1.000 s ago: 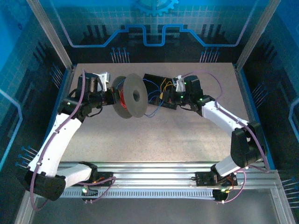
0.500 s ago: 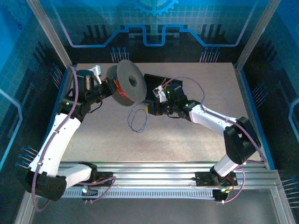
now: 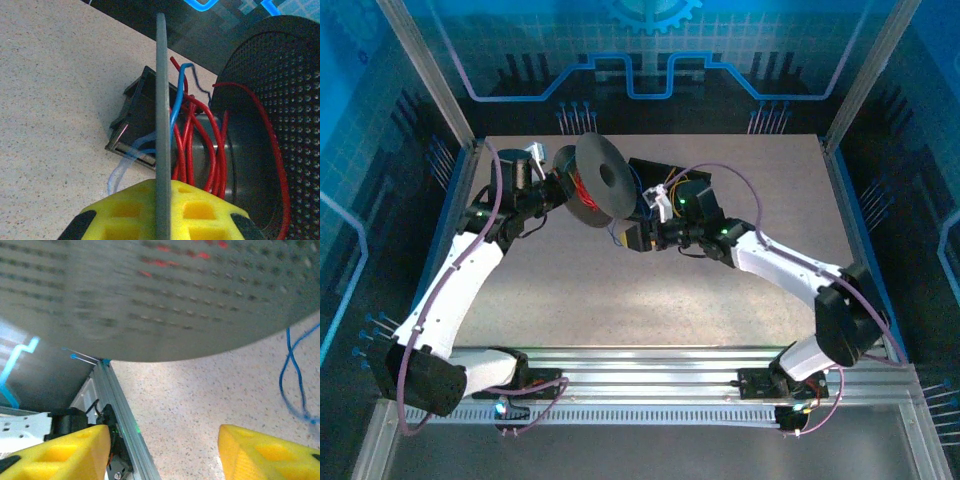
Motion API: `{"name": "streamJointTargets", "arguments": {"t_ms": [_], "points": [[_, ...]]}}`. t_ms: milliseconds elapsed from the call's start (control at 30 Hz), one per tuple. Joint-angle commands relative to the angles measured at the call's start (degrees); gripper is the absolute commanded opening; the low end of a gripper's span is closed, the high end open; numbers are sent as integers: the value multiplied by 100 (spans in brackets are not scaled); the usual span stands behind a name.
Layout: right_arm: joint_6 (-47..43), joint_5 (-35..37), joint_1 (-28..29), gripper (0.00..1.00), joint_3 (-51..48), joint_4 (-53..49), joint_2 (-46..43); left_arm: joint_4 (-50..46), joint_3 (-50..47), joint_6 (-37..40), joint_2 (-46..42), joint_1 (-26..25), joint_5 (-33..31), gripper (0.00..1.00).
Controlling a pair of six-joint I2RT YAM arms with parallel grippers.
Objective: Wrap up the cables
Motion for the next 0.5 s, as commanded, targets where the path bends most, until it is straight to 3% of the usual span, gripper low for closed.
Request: {"name": "streamJointTargets", "arguments": {"t_ms": [0, 267, 467], "points": [[-170, -9, -89, 64, -213, -90, -518, 354, 71, 78, -305, 50, 85, 0], [-66, -100, -752, 74, -953, -17, -1534, 62, 153, 185, -469, 54, 197, 0], [244, -502, -1492, 69, -1199, 191, -1437, -119, 213, 258, -630, 45, 356, 0]]}}
